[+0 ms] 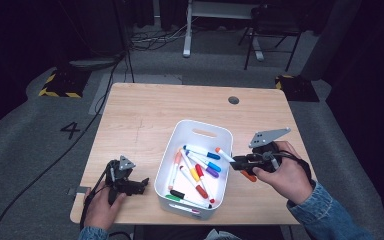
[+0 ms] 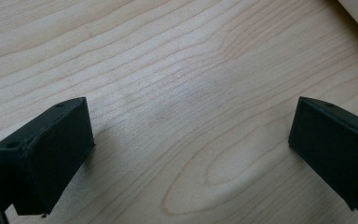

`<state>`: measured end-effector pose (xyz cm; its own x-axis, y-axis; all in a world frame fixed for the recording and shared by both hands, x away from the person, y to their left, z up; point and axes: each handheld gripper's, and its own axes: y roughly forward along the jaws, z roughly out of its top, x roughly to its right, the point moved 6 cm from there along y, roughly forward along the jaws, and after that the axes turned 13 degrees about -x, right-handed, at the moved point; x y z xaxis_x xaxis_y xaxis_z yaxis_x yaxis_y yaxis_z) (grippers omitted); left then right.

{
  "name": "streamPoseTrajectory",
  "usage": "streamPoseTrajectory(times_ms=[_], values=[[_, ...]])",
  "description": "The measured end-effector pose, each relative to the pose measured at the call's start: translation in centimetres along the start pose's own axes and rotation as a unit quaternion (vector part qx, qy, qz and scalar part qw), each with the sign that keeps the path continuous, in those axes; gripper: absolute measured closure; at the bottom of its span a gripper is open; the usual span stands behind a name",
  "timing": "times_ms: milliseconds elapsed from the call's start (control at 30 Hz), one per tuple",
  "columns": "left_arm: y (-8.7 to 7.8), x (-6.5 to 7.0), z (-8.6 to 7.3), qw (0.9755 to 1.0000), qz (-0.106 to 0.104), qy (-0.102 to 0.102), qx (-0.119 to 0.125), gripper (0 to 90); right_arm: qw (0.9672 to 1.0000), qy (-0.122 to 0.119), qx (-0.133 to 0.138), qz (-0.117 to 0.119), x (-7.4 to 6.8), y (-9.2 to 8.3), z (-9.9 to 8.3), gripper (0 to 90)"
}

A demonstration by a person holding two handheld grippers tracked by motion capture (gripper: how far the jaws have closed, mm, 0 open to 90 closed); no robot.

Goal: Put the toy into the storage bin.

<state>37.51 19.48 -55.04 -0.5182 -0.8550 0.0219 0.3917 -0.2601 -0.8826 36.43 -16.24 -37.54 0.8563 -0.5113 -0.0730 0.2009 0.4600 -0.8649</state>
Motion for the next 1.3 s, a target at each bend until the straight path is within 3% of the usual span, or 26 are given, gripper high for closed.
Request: streamPoseTrajectory(times_ms=[400, 867, 1067, 1300], values=[[0.0, 0.0, 0.0, 1.0000, -0.001, 0.000, -0.001, 0.1, 0.9994, -0.019, -0.002, 0.027, -1.2, 1.4, 2.9, 76.8], [0.0, 0.0, 0.0, 1.0000, -0.001, 0.000, -0.001, 0.0, 0.9981, -0.045, 0.000, 0.042, -3.6, 3.0, 5.5, 76.9], [0.0, 0.0, 0.0, 1.0000, 0.001, 0.000, -0.001, 0.1, 0.9970, -0.058, -0.007, 0.051, -4.6, 3.9, 5.9, 76.9], [0.0, 0.0, 0.0, 1.0000, 0.000, 0.000, -0.001, 0.0, 0.9968, -0.059, -0.024, 0.050, -4.6, 4.8, 5.3, 76.9]])
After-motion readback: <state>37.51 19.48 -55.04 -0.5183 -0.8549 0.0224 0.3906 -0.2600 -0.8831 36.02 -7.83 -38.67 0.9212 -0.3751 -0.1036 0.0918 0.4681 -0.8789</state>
